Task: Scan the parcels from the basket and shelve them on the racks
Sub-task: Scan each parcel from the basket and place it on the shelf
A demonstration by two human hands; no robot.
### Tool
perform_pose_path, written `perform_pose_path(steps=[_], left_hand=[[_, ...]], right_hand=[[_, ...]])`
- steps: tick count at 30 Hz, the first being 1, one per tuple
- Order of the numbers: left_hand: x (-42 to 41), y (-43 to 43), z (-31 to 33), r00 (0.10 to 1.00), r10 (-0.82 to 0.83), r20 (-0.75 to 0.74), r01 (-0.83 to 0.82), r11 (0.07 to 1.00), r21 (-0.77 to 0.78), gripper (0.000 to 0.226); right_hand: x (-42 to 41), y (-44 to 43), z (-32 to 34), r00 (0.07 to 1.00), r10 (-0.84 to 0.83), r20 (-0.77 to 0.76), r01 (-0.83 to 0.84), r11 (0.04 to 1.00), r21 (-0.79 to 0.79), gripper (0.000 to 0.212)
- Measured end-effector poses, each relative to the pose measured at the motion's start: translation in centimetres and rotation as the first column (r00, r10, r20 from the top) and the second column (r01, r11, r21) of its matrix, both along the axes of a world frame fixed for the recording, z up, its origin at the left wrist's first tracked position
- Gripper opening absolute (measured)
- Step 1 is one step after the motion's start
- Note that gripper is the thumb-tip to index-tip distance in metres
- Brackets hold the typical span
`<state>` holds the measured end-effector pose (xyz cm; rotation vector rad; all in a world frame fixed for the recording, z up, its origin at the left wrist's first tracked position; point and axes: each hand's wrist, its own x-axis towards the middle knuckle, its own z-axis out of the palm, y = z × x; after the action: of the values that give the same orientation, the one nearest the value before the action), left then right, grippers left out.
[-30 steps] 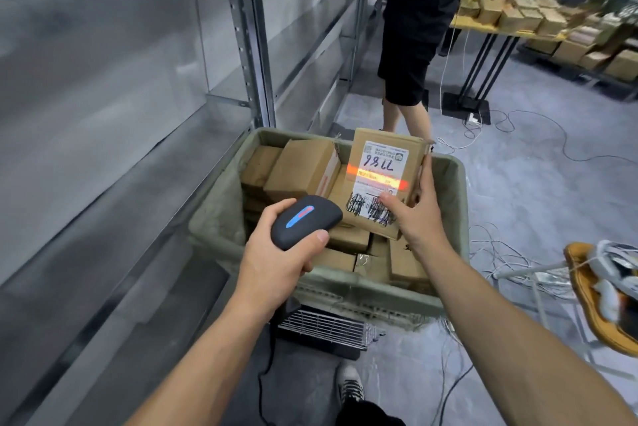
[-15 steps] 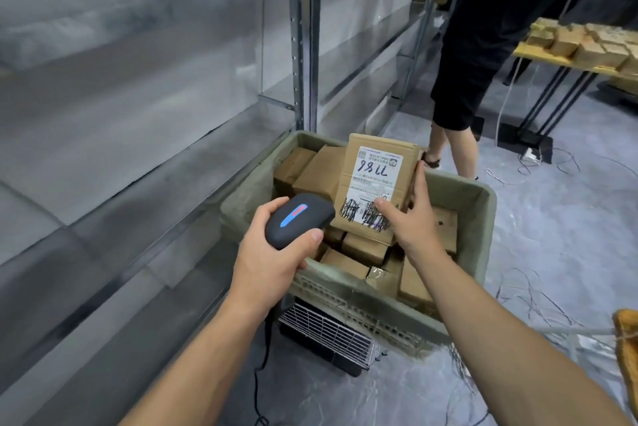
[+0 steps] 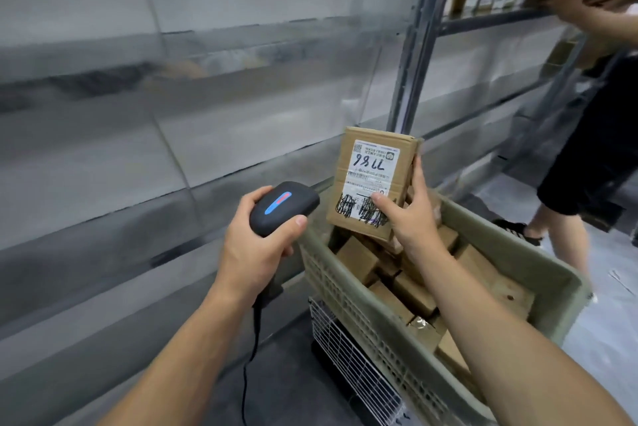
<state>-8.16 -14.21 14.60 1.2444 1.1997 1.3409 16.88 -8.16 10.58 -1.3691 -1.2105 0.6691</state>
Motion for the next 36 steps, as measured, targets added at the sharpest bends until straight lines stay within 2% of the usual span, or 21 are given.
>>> perform_pose_path(steps=[4, 12, 19, 24, 29, 36], left_hand=[[-2.0, -1.2, 1.2, 0.995, 0.099, 0.009, -0.099, 0.994, 0.045, 0.067], [-6.1, -3.4, 3.6, 0.961, 0.276, 0.028, -0.277, 0.955, 0.102, 0.064], [-11.2, -4.4, 6.7, 0.914, 0.399, 0.069, -0.405, 0.899, 0.167, 0.063], [-15.9, -4.3, 9.4, 0.871, 0.484, 0.088, -0.490, 0.841, 0.231, 0.063], [-20.7, -3.5, 12.2, 0.832, 0.545, 0.105, -0.549, 0.781, 0.299, 0.060], [-26.9, -1.4, 15.1, 0.822, 0.556, 0.128, -0.558, 0.737, 0.382, 0.063]], right_hand=[[-2.9, 0.9, 2.0, 0.993, 0.118, 0.007, -0.118, 0.992, 0.036, 0.102], [-8.5, 2.7, 6.7, 0.951, 0.310, 0.018, -0.309, 0.940, 0.142, 0.102], [-14.6, 4.8, 12.3, 0.887, 0.460, -0.027, -0.436, 0.857, 0.276, 0.102], [-20.1, 6.0, 16.4, 0.808, 0.585, -0.064, -0.525, 0.765, 0.374, 0.099], [-25.8, 7.5, 20.0, 0.745, 0.662, -0.079, -0.560, 0.686, 0.465, 0.104], [-33.3, 10.9, 23.4, 0.735, 0.678, -0.028, -0.573, 0.642, 0.509, 0.099]])
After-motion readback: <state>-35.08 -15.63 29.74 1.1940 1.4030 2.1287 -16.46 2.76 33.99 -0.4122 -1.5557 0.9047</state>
